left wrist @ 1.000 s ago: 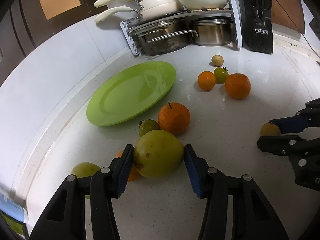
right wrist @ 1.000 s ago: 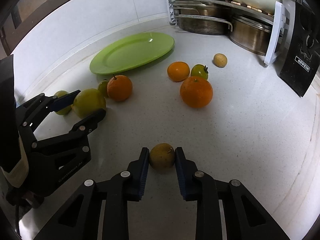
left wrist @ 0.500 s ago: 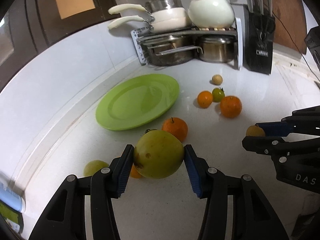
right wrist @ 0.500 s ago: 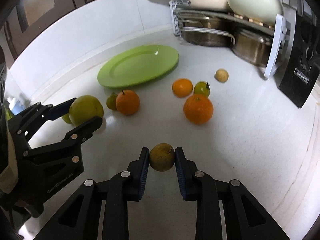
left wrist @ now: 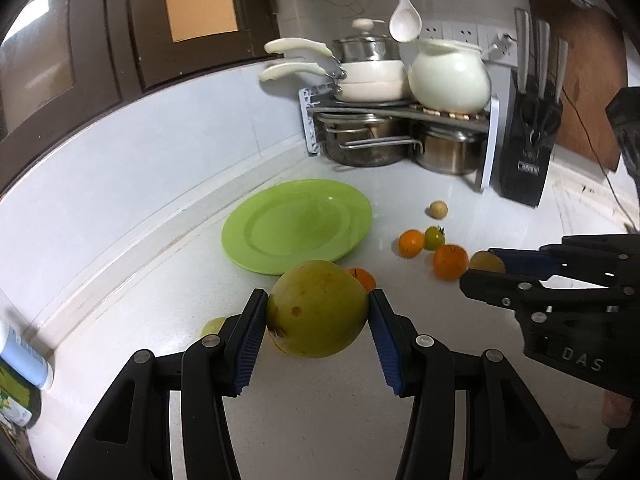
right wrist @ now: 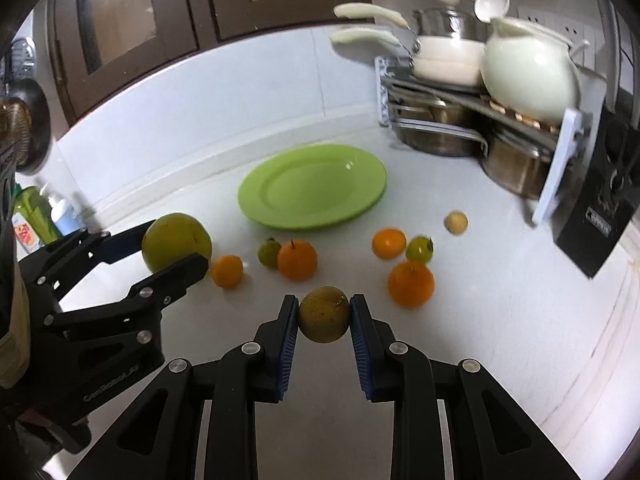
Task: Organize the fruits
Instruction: 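Carry the large green fruit and small brown fruit over the green plate with both tools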
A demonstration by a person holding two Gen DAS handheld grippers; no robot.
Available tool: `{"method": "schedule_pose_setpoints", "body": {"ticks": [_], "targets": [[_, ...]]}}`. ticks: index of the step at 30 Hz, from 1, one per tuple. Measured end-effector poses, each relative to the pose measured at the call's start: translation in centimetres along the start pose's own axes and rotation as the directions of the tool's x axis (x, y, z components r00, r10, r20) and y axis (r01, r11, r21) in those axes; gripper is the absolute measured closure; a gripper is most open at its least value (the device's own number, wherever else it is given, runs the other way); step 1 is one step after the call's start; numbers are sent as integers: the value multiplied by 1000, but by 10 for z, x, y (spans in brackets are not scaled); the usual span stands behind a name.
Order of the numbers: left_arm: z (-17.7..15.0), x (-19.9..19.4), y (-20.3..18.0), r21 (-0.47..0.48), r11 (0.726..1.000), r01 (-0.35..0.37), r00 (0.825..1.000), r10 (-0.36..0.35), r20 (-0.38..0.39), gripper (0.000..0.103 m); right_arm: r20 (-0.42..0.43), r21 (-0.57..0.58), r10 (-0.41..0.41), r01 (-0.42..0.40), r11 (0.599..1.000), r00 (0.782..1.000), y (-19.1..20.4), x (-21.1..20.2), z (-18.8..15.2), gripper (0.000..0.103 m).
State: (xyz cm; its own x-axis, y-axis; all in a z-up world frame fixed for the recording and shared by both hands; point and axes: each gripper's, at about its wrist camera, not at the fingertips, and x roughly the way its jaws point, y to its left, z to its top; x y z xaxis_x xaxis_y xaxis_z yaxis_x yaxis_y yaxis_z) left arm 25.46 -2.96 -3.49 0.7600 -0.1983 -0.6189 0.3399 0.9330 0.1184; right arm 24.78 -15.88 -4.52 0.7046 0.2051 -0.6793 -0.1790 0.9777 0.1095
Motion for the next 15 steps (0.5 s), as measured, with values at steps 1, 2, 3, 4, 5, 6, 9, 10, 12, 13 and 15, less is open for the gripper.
{"method": "schedule_pose_setpoints", "body": {"ticks": [1,2,3,4,5,6,9,10,12,13,15], "targets": [[2,-1,2,-12,1000,5,1000,-5,2,53,5,-2,7,-7,1000,1000,0,0,3,76],[4,-2,3,-18,1000,8,1000,-8,3,53,11,-4,9,-9,1000,1000,0,0,6,76],[6,-2,5,-27,1000,9,1000,-9,7,53,14,-6,11,-11,1000,1000,0,1,10,76],[9,-2,7,-33,999,8,1000,-8,11,53,19,-4,19,-19,1000,1000,0,2,12,76],[11,-2,7,-35,999,7,1000,-7,12,53,24,-2,24,-24,1000,999,-2,3,15,76],[15,-1,9,-42,999,5,1000,-4,16,53,30,-2,25,-25,1000,999,-3,5,21,76],[22,3,14,-54,999,6,1000,-5,19,53,42,-8,23,-22,1000,999,-4,10,32,76],[25,6,16,-59,998,7,1000,-6,19,53,43,-8,30,-29,1000,999,-5,13,37,76],[31,10,21,-66,998,10,1000,-8,18,53,48,-10,25,-25,1000,999,-6,19,46,76],[34,13,24,-70,998,11,1000,-10,16,53,50,-15,24,-24,1000,998,-6,21,51,76],[41,21,30,-74,997,17,1000,-16,10,53,46,-16,24,-23,1000,999,-5,28,59,76]]}}
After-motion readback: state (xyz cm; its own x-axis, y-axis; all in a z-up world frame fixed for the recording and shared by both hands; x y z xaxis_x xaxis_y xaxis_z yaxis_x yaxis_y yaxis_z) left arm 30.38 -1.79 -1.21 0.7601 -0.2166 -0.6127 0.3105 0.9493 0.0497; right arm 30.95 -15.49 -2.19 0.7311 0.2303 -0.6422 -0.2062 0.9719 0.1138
